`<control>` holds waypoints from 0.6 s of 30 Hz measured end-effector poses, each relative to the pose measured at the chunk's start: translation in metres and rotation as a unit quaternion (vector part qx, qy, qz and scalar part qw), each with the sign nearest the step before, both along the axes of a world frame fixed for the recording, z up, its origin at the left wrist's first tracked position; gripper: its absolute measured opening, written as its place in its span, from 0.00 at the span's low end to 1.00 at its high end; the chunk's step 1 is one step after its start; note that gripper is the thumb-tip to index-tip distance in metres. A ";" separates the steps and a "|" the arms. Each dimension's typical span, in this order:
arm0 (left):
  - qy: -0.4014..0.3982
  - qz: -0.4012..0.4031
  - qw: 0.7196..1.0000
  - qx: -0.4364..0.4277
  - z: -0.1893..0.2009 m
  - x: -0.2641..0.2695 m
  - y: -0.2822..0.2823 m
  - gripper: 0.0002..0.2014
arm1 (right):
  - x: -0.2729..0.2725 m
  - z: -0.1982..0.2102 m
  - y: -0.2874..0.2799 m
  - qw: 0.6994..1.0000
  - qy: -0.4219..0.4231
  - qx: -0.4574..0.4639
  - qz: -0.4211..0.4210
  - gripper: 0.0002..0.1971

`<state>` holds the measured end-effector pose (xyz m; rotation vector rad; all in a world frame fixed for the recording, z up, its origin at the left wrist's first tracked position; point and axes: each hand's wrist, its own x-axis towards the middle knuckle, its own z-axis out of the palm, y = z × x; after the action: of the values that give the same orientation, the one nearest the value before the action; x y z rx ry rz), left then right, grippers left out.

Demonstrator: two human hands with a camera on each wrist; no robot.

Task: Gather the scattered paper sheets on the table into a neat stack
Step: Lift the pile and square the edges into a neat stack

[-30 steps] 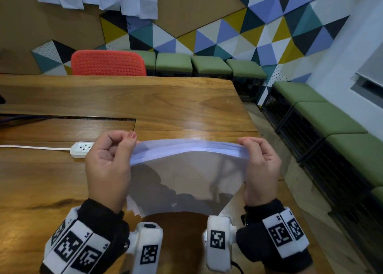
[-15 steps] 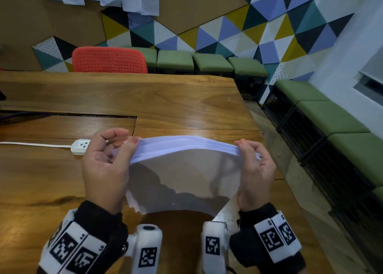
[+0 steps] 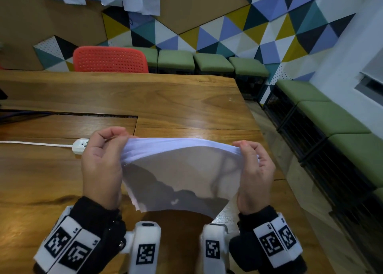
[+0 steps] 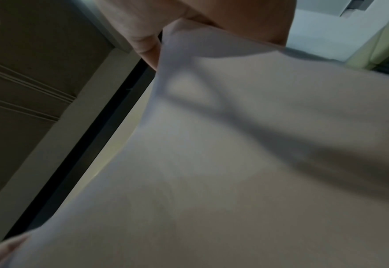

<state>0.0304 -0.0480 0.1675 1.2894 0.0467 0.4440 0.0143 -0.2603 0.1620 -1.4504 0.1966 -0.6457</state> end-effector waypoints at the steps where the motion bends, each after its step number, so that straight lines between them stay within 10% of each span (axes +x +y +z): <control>1: 0.000 -0.008 1.000 -0.010 0.002 -0.001 0.000 0.03 | 0.000 0.000 0.002 1.000 -0.002 -0.002 0.003 0.09; 9: -0.024 -0.135 0.984 0.117 -0.026 -0.010 0.003 0.42 | -0.013 -0.035 -0.014 0.989 0.055 -0.085 0.109 0.35; 14: 0.029 -0.150 0.983 0.102 -0.034 -0.008 -0.004 0.14 | -0.014 -0.038 -0.009 0.990 0.064 -0.028 0.120 0.13; 18: 0.013 -0.181 0.980 0.085 -0.023 -0.008 0.006 0.34 | -0.016 -0.035 -0.022 0.988 0.029 -0.037 0.146 0.21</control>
<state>0.0222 -0.0419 0.1442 1.4368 -0.2060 0.1194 -0.0020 -0.2819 0.1275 -1.5338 0.0034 -0.3755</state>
